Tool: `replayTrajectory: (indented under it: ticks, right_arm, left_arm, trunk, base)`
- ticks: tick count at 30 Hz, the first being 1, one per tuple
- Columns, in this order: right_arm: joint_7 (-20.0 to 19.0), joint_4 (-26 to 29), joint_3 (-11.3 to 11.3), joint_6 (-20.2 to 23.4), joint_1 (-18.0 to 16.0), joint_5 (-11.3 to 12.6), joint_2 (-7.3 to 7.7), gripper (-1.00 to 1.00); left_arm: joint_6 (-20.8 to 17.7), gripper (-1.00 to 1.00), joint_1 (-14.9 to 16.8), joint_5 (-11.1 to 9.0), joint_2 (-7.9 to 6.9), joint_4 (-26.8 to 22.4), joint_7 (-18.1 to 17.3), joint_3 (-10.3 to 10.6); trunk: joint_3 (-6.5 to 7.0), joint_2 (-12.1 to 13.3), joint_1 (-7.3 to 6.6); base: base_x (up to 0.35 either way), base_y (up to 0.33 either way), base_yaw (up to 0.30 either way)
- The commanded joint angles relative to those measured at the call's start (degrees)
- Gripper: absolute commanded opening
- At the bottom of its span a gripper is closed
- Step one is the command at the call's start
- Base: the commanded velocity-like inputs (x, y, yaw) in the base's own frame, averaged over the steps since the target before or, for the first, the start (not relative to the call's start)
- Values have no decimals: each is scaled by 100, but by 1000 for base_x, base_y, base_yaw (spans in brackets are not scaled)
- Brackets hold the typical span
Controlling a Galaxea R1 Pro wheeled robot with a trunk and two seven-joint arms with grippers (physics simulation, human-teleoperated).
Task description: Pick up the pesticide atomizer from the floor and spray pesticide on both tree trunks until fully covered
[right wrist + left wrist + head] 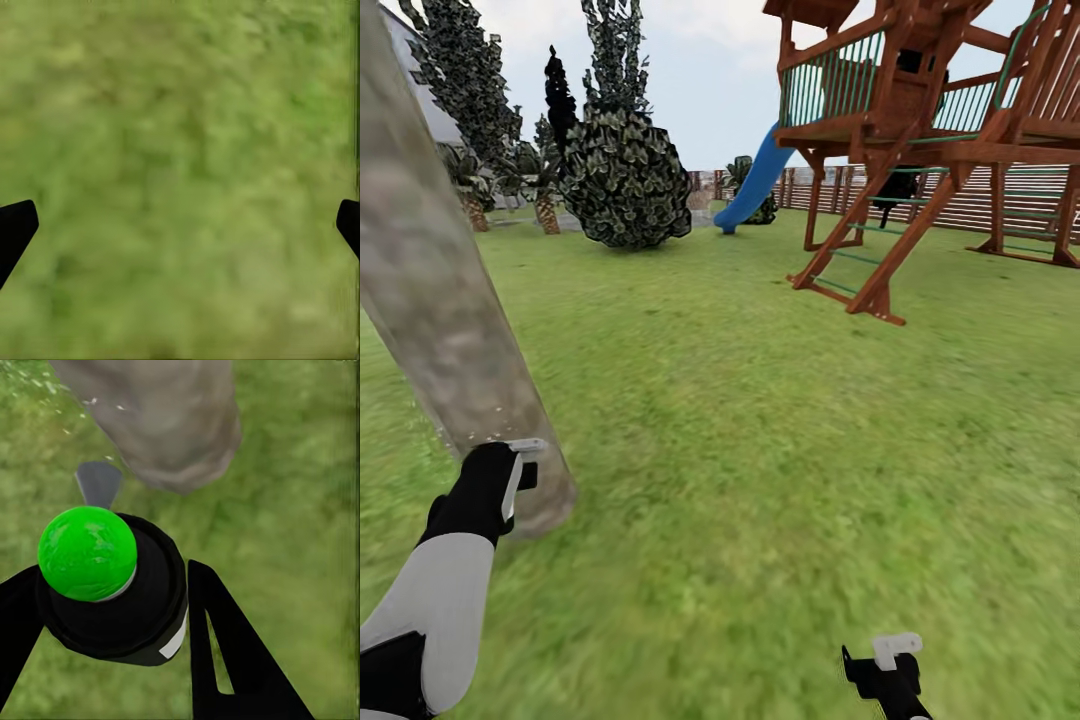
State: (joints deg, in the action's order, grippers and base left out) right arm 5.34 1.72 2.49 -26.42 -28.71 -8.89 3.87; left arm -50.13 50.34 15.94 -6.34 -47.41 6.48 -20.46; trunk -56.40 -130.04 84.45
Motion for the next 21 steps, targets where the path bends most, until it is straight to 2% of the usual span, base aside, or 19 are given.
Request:
replayTrajectory:
  ticks: [1,4,9,13,14,15,16,19,20,21]
  right_arm:
    - [29,-5,28,-12,-3,-60,-1,100]
    - [29,-5,28,-12,-3,-60,-1,100]
    - [29,-5,26,-12,-3,-60,-1,100]
    - [29,-5,28,-12,-3,-60,-1,100]
    - [29,-5,27,-12,-3,-60,-1,100]
    - [29,-5,25,-12,-3,-60,-1,100]
    - [29,-5,25,-12,-3,-60,-1,100]
    - [29,-5,24,-12,-3,-60,-1,100]
    - [29,-5,24,-12,-3,-60,-1,100]
    - [29,-5,24,-12,-3,-60,-1,100]
  left_arm:
    - [-23,-100,6,-20,1,-5,27,-2]
    - [-23,-100,3,-20,1,-5,28,-2]
    - [-21,-100,3,-20,63,-5,29,-2]
    - [-15,-100,2,-21,52,0,12,-18]
    - [-1,-100,-26,-7,-19,42,6,-55]
    - [15,-100,-137,-22,-195,100,5,-81]
    - [15,-100,-148,-23,-156,111,8,-69]
    - [19,-100,-155,-14,190,112,30,-56]
    - [20,-100,-155,-16,232,111,33,-51]
    - [20,-100,-156,-22,213,110,18,-68]
  trunk:
    - [-5,-2,0]
    - [-5,-2,0]
    - [-5,-2,0]
    - [-5,-2,0]
    - [-5,-2,0]
    - [-5,-2,0]
    - [-5,-2,0]
    - [-5,-2,0]
    - [-5,-2,0]
    - [-5,-2,0]
  base:
    - [113,-255,13]
    - [113,-255,126]
    - [73,-263,264]
    - [3,-274,276]
    - [0,-275,276]
    - [0,-275,265]
    - [6,-275,255]
    - [92,-272,249]
    - [161,-252,193]
    - [186,-238,88]
